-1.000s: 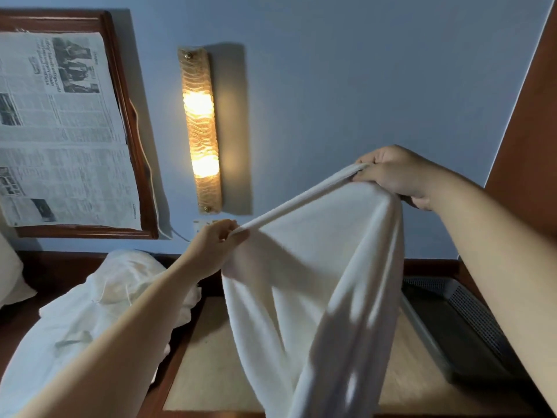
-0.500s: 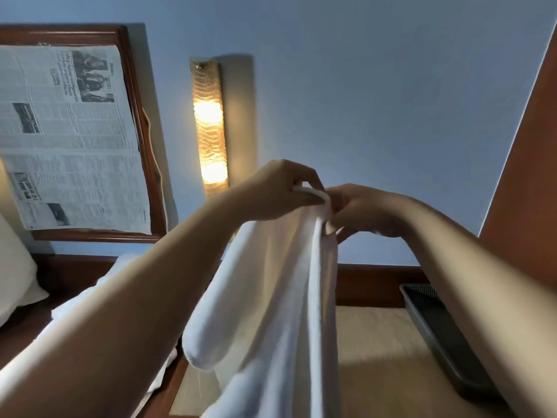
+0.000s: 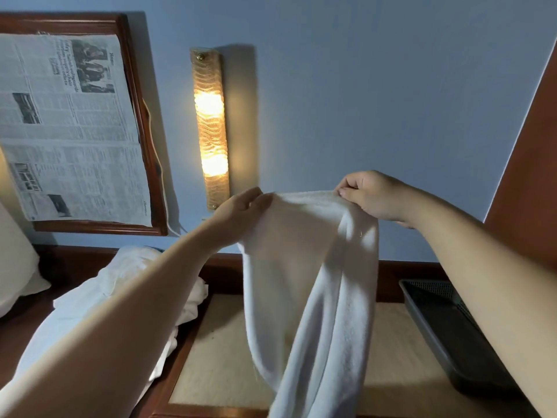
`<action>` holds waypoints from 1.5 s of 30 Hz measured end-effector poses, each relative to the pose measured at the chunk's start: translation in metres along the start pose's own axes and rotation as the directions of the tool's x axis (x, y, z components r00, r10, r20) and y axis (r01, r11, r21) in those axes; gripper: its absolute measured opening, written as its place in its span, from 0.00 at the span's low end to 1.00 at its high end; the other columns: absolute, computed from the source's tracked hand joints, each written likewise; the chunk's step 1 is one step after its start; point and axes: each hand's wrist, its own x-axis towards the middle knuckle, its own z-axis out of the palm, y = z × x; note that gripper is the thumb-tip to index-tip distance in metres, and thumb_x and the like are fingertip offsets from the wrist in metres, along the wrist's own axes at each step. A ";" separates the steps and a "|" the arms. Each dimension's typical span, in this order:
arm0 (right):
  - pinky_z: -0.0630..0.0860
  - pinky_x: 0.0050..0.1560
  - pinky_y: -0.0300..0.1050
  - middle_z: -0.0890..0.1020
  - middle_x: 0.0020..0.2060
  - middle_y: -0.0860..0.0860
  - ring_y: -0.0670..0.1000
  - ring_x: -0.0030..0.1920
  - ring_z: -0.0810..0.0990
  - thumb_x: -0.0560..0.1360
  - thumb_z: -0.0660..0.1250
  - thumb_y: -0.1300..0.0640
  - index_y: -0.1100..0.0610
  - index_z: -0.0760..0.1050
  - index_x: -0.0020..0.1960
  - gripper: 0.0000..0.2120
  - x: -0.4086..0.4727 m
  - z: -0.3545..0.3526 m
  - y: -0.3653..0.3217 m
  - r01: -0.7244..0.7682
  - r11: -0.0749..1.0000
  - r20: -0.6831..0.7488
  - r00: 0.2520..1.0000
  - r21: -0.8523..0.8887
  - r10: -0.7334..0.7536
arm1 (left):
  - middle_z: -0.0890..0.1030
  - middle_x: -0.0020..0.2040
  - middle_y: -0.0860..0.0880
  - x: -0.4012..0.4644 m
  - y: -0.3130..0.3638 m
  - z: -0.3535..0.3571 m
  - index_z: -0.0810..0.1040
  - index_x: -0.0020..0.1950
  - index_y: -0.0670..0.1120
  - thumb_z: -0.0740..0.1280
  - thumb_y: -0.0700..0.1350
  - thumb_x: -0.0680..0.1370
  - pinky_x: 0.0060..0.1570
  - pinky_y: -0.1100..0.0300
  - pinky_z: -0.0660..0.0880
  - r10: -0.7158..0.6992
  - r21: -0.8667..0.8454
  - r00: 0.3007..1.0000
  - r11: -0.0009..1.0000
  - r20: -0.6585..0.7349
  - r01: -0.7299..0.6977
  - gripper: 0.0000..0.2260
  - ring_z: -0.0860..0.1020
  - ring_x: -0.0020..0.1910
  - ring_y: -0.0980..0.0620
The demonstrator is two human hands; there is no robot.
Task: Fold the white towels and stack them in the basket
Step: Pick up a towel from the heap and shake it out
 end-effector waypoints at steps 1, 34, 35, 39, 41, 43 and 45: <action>0.78 0.56 0.50 0.86 0.48 0.51 0.55 0.52 0.83 0.85 0.61 0.54 0.50 0.82 0.51 0.11 0.000 -0.001 0.001 0.005 0.998 -0.006 1.000 -0.068 -0.006 | 0.72 0.31 0.55 0.002 0.002 -0.002 0.75 0.44 0.49 0.63 0.59 0.84 0.35 0.57 0.67 0.010 0.011 1.000 1.000 -0.029 -0.010 0.16 0.69 0.29 0.59; 0.66 0.35 0.45 0.77 0.34 0.52 0.53 0.32 0.72 0.81 0.68 0.51 0.48 0.78 0.46 0.05 0.007 0.000 0.045 -0.041 0.984 -0.211 0.977 -0.173 0.004 | 0.78 0.29 0.57 0.006 -0.052 -0.054 0.76 0.34 0.45 0.68 0.61 0.81 0.33 0.58 0.68 0.121 0.417 0.993 0.903 -0.012 -0.105 0.24 0.76 0.32 0.52; 0.66 0.35 0.45 0.77 0.34 0.52 0.53 0.33 0.72 0.81 0.68 0.50 0.48 0.78 0.47 0.05 0.007 -0.001 0.045 -0.043 0.985 -0.210 0.978 -0.170 0.007 | 0.78 0.30 0.62 0.006 -0.050 -0.053 0.77 0.34 0.45 0.68 0.61 0.81 0.33 0.58 0.68 0.109 0.409 0.994 0.908 -0.012 -0.094 0.23 0.76 0.32 0.53; 0.66 0.35 0.44 0.77 0.36 0.51 0.51 0.34 0.72 0.82 0.68 0.51 0.49 0.78 0.48 0.04 0.006 -0.001 0.043 -0.037 0.987 -0.218 0.976 -0.155 0.002 | 0.77 0.27 0.62 0.005 -0.045 -0.051 0.77 0.32 0.50 0.69 0.59 0.81 0.32 0.58 0.65 0.080 0.364 0.997 0.929 -0.022 -0.067 0.21 0.73 0.28 0.56; 0.66 0.35 0.43 0.77 0.38 0.49 0.50 0.35 0.73 0.82 0.68 0.51 0.50 0.79 0.49 0.04 0.006 0.002 0.040 -0.040 0.989 -0.226 0.974 -0.141 0.007 | 0.77 0.27 0.58 0.007 -0.046 -0.050 0.79 0.33 0.50 0.70 0.59 0.81 0.33 0.57 0.67 0.059 0.332 0.998 0.942 -0.029 -0.046 0.20 0.74 0.28 0.58; 0.66 0.36 0.43 0.78 0.39 0.48 0.48 0.38 0.74 0.81 0.68 0.52 0.52 0.79 0.48 0.05 0.007 0.005 0.038 -0.041 0.990 -0.238 0.971 -0.133 0.008 | 0.75 0.27 0.54 0.008 -0.043 -0.049 0.80 0.34 0.50 0.72 0.57 0.80 0.34 0.56 0.68 0.048 0.285 0.997 0.958 -0.053 -0.031 0.17 0.74 0.29 0.56; 0.67 0.37 0.42 0.79 0.40 0.48 0.48 0.39 0.75 0.81 0.69 0.53 0.52 0.80 0.48 0.04 0.008 0.008 0.034 -0.037 0.992 -0.249 0.969 -0.121 0.005 | 0.76 0.30 0.52 0.007 -0.034 -0.045 0.81 0.37 0.49 0.73 0.56 0.79 0.36 0.56 0.69 0.027 0.225 0.998 0.974 -0.059 -0.013 0.14 0.75 0.33 0.51</action>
